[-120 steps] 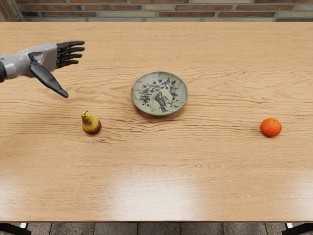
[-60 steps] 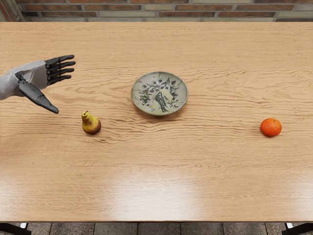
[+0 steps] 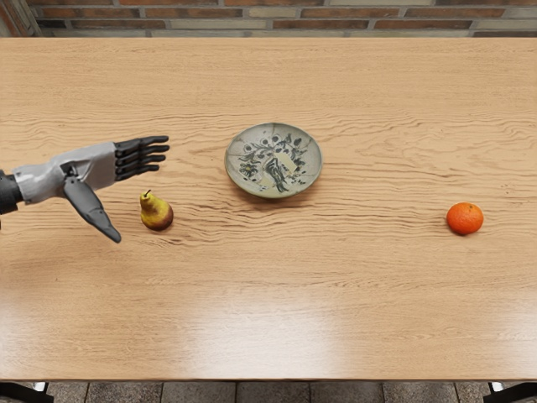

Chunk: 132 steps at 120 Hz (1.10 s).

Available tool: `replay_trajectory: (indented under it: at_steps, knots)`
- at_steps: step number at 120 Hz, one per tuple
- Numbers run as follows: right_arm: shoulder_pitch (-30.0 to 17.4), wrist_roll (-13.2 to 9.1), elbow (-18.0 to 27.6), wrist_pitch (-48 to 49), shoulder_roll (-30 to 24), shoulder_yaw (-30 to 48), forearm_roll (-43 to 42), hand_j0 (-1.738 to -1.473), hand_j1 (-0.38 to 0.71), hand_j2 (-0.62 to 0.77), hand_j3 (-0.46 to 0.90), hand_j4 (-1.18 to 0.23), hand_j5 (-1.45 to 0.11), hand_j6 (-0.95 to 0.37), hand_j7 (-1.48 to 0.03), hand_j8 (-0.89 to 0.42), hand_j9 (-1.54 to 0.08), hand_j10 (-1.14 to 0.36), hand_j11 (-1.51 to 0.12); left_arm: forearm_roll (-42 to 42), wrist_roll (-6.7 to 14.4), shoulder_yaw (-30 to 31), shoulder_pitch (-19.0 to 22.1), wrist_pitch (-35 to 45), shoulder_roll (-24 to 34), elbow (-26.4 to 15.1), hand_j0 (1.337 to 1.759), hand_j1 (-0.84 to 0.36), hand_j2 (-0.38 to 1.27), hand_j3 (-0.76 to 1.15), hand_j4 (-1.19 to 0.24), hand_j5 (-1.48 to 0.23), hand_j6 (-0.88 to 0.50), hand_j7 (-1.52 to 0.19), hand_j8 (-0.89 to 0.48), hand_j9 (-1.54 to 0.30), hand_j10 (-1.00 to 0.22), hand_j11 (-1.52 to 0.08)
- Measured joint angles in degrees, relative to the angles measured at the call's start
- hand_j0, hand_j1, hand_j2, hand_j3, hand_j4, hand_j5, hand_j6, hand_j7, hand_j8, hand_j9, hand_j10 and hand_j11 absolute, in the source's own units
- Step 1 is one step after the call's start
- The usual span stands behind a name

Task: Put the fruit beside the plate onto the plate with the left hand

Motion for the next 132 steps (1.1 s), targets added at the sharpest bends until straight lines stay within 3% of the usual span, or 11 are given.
replay_trajectory:
  at_steps: [63, 132]
  knots:
    - [-0.01, 0.02, 0.0, 0.0, 0.0, -0.01, 0.0, -1.658, -0.31, -0.01, 0.0, -0.03, -0.04, -0.03, -0.04, -0.03, -0.04, -0.03, -0.04, -1.84, -0.13, -2.44, 3.42, -0.01, -9.67, 15.43, 1.658, 0.35, 0.0, 0.0, 0.0, 0.0, 0.0, 0.0, 0.0, 0.0, 0.0, 0.0]
    - [0.0, 0.01, 0.0, 0.0, 0.0, -0.01, 0.0, -1.658, -0.31, -0.01, 0.0, -0.03, -0.04, -0.03, -0.04, -0.03, -0.04, -0.03, -0.04, -1.71, -0.13, -2.4, 6.32, -0.01, -13.87, 19.28, 1.658, 0.35, 0.0, 0.0, 0.0, 0.0, 0.0, 0.0, 0.0, 0.0, 0.0, 0.0]
